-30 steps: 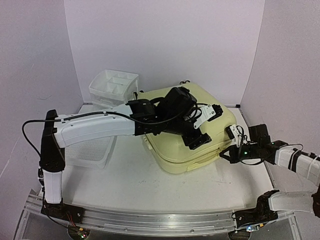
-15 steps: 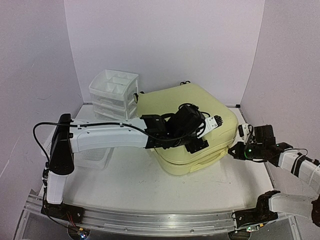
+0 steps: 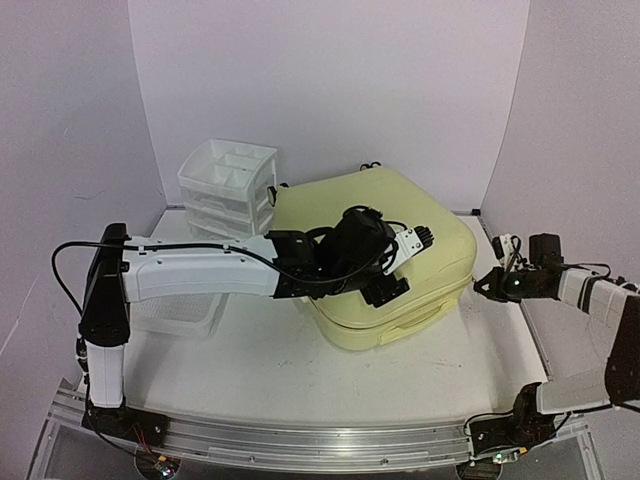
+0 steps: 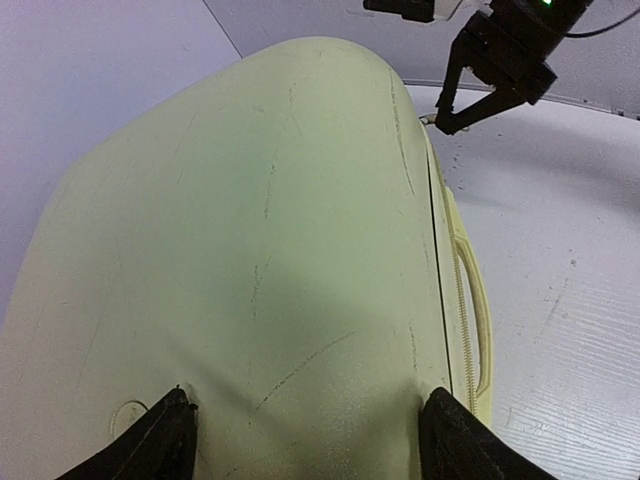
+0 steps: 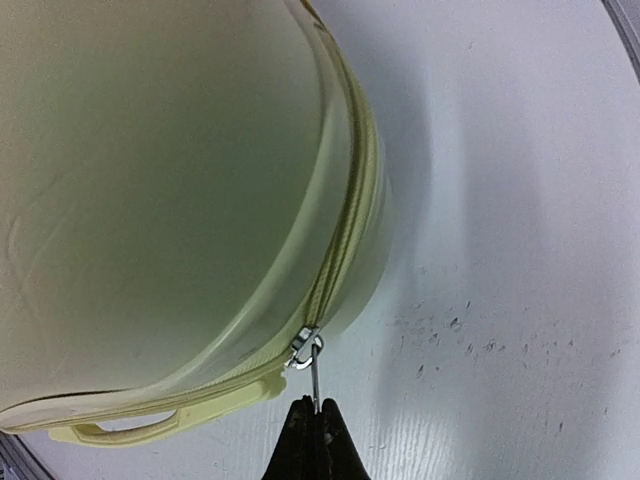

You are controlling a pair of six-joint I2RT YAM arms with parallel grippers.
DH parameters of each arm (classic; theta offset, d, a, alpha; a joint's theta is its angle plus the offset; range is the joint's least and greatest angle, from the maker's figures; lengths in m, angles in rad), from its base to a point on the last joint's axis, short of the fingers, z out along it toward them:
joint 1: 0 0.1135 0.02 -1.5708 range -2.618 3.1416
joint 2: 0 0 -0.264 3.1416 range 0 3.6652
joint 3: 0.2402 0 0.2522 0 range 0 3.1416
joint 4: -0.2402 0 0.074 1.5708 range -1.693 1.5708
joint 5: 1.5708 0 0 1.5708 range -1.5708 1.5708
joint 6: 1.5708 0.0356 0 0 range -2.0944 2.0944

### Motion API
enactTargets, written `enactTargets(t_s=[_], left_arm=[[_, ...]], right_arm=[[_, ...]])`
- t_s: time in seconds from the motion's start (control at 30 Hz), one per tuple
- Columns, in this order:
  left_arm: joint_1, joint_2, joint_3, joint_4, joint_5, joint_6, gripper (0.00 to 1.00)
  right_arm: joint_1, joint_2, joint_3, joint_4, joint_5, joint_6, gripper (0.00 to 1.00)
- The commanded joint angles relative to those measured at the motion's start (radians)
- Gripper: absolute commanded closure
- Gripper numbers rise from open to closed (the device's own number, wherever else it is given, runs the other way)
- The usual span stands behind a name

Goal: Open, take out, and arrange the luggage

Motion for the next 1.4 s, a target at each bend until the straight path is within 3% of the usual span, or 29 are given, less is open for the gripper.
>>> enactTargets(t_s=[0.0,0.07,0.2,0.37,0.57,0.63,0.7,0.9,1.07,1.13,1.17,1.2,1.23,1.37], left_arm=[[0.093,-0.025,-0.056,-0.155,-0.103,-0.027,0.25],[0.095,-0.028,-0.063,-0.156,-0.095,-0.034,0.25],[0.096,-0.038,-0.068,-0.159,-0.076,-0.040,0.26],[0.095,-0.036,-0.069,-0.163,-0.073,-0.038,0.26],[0.095,-0.041,-0.060,-0.182,-0.066,-0.033,0.26],[0.096,-0.049,-0.037,-0.212,-0.032,-0.042,0.26],[0.091,-0.069,-0.010,-0.237,0.055,-0.053,0.25],[0.034,-0.117,0.072,-0.238,0.450,-0.080,0.20],[-0.054,0.014,0.211,-0.239,0.455,-0.007,0.26],[-0.075,0.088,0.260,-0.238,0.413,0.017,0.27],[-0.080,0.129,0.290,-0.239,0.393,0.021,0.27],[-0.082,0.165,0.321,-0.238,0.375,0.028,0.27],[-0.087,0.204,0.365,-0.240,0.368,0.036,0.26],[-0.109,0.338,0.482,-0.236,0.245,0.122,0.23]], right_arm=[[-0.189,0.179,0.105,0.006,-0.113,-0.199,1.00],[-0.251,0.267,0.149,0.018,-0.225,-0.197,1.00],[-0.260,0.434,0.273,-0.001,-0.366,-0.246,1.00],[-0.261,0.547,0.405,-0.078,-0.391,-0.421,1.00],[-0.255,0.506,0.418,-0.084,-0.392,-0.305,1.00],[-0.230,0.455,0.370,-0.080,-0.361,-0.269,0.96],[-0.210,0.385,0.307,-0.068,-0.352,-0.247,0.91],[-0.196,0.266,0.211,-0.050,-0.340,-0.169,0.93],[-0.177,0.246,0.192,-0.050,-0.296,-0.155,0.94],[-0.178,0.234,0.177,-0.035,-0.215,-0.113,0.76],[-0.177,0.221,0.166,-0.016,-0.167,-0.074,0.54],[-0.179,0.210,0.159,0.003,-0.133,-0.039,0.08],[-0.179,0.202,0.158,0.010,-0.121,-0.030,0.02],[-0.184,0.179,0.167,0.010,-0.050,0.009,0.02]])
